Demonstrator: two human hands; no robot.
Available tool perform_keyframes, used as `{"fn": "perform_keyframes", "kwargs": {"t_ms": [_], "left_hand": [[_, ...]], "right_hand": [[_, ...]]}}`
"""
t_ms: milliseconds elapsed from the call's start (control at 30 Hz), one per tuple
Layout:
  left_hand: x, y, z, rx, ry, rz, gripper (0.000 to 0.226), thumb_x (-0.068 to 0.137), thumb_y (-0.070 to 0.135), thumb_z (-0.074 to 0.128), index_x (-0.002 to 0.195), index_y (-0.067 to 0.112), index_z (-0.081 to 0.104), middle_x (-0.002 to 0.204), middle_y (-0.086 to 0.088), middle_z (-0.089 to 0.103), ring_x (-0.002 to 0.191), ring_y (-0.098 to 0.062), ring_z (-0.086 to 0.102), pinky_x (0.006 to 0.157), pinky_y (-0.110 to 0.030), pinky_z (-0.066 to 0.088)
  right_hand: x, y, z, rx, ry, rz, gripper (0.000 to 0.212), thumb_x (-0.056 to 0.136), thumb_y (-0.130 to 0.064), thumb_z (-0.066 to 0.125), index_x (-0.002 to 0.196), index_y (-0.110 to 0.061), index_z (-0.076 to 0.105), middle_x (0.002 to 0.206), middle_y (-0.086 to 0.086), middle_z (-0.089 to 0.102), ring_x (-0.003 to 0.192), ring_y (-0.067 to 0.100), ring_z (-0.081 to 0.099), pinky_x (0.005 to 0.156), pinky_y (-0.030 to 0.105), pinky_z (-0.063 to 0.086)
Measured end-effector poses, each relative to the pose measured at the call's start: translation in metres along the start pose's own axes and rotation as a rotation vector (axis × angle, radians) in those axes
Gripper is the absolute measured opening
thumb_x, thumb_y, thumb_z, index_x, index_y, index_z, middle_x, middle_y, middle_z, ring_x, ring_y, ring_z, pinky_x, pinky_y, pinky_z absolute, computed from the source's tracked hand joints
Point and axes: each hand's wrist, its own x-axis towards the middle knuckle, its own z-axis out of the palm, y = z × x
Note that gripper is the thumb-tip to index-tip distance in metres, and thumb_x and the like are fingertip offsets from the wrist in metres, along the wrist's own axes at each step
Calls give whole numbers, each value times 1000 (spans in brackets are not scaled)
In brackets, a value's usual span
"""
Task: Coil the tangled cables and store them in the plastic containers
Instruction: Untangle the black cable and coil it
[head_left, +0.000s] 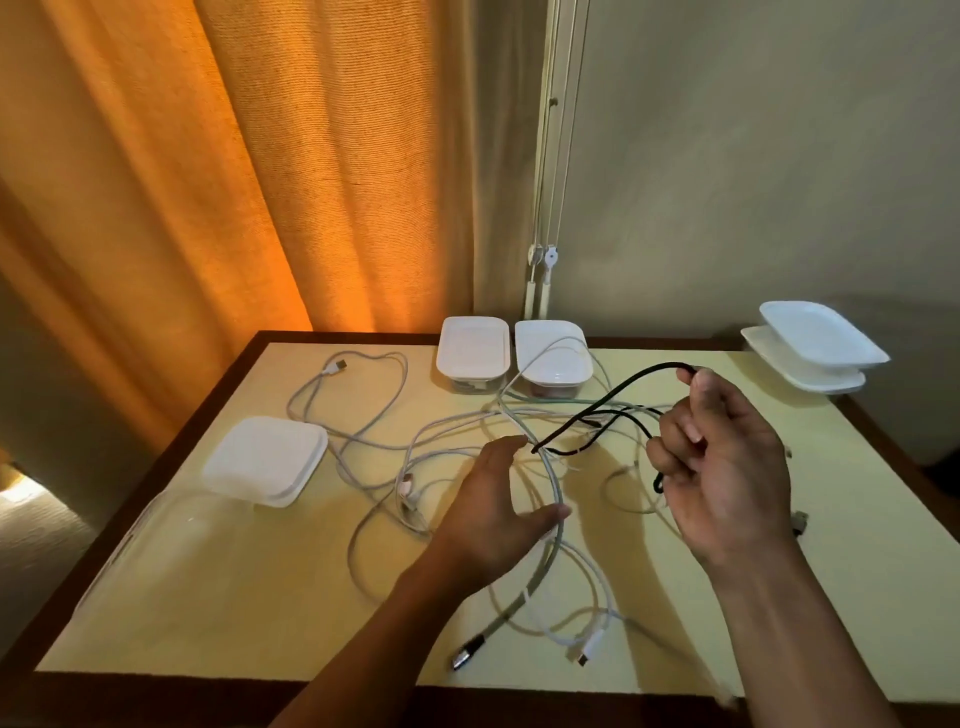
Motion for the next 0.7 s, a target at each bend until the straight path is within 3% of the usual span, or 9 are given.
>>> {"fn": "perform_keyframes", "kwargs": {"t_ms": [133, 200, 300, 433, 500, 567, 700], "left_hand": [[18, -2, 8, 87, 121, 49, 109, 78, 42, 86, 160, 33, 15, 163, 3, 20, 150, -17, 21, 122, -34, 28], [30, 5, 6, 212, 210, 146, 89, 81, 40, 84, 154, 39, 33, 149, -1, 34, 139, -19, 32, 115, -35, 37], [55, 25, -10, 304, 190, 340, 26, 97, 36, 66, 122, 29, 70, 119, -1, 59, 109, -17, 55, 90, -36, 51], [95, 74, -53, 287, 28, 288, 25, 106, 29, 55, 106, 20, 78, 94, -4, 73, 86, -20, 66, 75, -32, 49], [110, 103, -75, 199, 11, 232, 25, 104, 23, 56, 101, 15, 80, 79, 1, 73, 65, -8, 65, 61, -20, 47], [115, 132, -88, 37, -14, 182, 23, 101, 23, 64, 91, 9, 79, 56, 5, 64, 43, -7, 55, 48, -22, 44], [105, 176, -90, -326, -103, 133, 34, 92, 30, 77, 76, 0, 73, 52, -6, 58, 45, -19, 52, 43, -28, 46]], "right_hand": [[0, -7, 1, 144, -66, 17, 18, 102, -25, 51, 97, -16, 66, 57, -4, 33, 46, 7, 24, 42, 20, 23], [0, -9, -1, 186, -105, 4, 20, 103, -25, 48, 96, -17, 64, 57, -5, 34, 46, 6, 25, 43, 20, 23], [4, -10, -9, 113, -98, -43, 20, 103, -24, 48, 97, -15, 64, 58, -3, 34, 48, 8, 25, 44, 22, 25], [11, 4, -30, -317, 104, -160, 17, 101, -27, 58, 107, -20, 72, 65, 0, 43, 56, 13, 33, 51, 29, 33], [15, 13, -34, -520, 134, -205, 15, 101, -28, 62, 111, -27, 72, 72, -9, 58, 63, 11, 47, 61, 34, 45], [17, 20, -32, -674, 85, -219, 19, 100, -27, 63, 117, -31, 70, 78, -17, 65, 71, 4, 56, 73, 33, 51], [14, 25, -18, -775, -107, -215, 35, 95, -22, 70, 128, -33, 64, 66, -9, 46, 62, 10, 46, 67, 25, 45]]}}
